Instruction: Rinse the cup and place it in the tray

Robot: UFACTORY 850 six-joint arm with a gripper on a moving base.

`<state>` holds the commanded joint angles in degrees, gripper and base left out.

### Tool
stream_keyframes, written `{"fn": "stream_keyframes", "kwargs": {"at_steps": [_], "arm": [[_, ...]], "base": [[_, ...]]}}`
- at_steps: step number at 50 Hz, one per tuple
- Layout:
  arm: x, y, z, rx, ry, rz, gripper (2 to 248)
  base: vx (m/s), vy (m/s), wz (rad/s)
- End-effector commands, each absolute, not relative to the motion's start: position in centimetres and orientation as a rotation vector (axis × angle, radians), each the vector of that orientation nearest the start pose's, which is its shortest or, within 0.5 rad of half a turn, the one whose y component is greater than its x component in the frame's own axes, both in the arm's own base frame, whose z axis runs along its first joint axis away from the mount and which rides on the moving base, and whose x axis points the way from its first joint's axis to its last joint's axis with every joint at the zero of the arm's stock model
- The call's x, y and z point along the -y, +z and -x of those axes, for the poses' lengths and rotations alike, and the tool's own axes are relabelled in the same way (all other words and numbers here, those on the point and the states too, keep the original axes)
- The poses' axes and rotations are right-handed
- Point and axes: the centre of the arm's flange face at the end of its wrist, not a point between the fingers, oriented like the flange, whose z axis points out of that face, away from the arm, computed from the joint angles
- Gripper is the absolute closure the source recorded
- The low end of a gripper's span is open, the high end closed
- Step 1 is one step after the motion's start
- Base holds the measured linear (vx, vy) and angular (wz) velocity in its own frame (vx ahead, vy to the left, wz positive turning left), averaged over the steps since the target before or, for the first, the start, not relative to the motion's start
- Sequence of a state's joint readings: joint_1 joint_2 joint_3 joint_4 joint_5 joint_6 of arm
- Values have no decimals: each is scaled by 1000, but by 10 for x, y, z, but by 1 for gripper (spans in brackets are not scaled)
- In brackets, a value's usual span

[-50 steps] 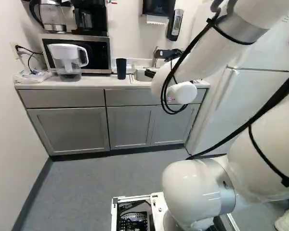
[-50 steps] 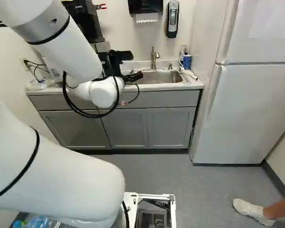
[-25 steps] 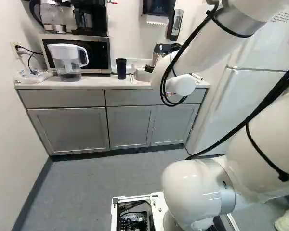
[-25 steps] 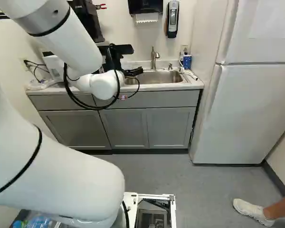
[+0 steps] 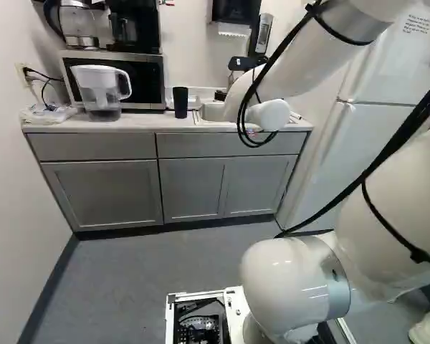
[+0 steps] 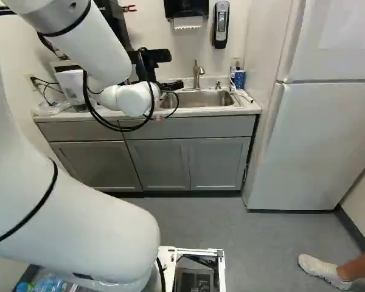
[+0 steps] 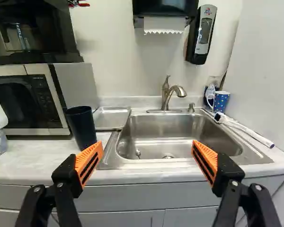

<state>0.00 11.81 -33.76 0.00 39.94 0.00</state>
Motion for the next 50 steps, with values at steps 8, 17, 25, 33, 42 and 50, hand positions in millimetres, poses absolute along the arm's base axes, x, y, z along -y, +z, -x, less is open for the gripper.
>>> {"fn": "stream_keyframes", "kwargs": {"at_steps": [8,17,25,33,42,50], "arm": [[0,555,-425,0,-2128,2311,3],[0,563,-433,0,-2122,2317,3],[0,569,-438,0,-2117,2321,3],[0,576,-443,0,-2112,2326,3],[0,584,-448,0,-2108,2329,3],[0,592,-453,0,-2107,2330,3]], "base": [[0,0,0],[0,0,0],[0,0,0],[0,0,0],[0,0,0],[0,0,0]]}}
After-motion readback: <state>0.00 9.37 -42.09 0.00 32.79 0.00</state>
